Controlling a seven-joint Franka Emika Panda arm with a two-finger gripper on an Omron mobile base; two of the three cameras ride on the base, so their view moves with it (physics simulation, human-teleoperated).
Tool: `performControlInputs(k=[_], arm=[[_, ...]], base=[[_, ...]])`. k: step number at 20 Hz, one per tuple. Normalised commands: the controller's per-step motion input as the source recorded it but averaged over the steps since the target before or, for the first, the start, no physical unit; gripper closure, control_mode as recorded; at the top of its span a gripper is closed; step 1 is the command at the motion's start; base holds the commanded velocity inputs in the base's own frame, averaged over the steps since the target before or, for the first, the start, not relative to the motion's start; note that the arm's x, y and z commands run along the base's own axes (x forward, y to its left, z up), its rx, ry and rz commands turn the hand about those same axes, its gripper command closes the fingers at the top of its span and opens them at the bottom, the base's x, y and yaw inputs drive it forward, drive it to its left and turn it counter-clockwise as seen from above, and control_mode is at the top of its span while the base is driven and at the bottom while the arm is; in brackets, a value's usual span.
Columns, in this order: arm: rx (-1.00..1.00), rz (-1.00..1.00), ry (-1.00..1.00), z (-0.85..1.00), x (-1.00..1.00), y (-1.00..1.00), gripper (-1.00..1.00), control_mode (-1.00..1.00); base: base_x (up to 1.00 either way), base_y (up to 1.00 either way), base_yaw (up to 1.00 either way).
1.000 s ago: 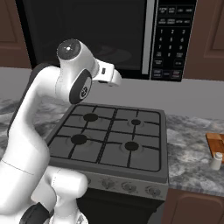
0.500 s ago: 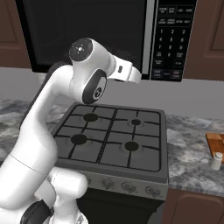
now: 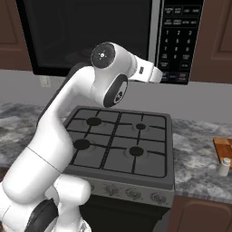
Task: Retrieve the reheated potato from the microwave, then place the potato, cheese, and condiment on the cutting board.
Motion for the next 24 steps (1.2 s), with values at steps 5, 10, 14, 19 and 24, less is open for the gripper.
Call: performControlInputs(k=[5, 10, 14, 19, 24], arm=[[0.03, 0.00, -0.04, 0.14, 0.28, -0.42, -1.00, -1.00], [0.07, 0.00, -0.02, 0.20, 0.32, -0.19, -1.00, -1.00], [0.10, 0.01, -0.05, 0.31, 0.15, 0.00, -1.00, -1.00], [0.10, 0.04, -0.03, 0.28, 0.13, 0.00, -1.00, -1.00], [0.10, 0.13, -0.03, 0.14, 0.18, 0.00, -1.00, -1.00]], base=[[0.00, 0.00, 0.00], [0.00, 0.00, 0.00], [0.00, 0.00, 0.00], [0.00, 0.00, 0.00], [0.00, 0.00, 0.00]])
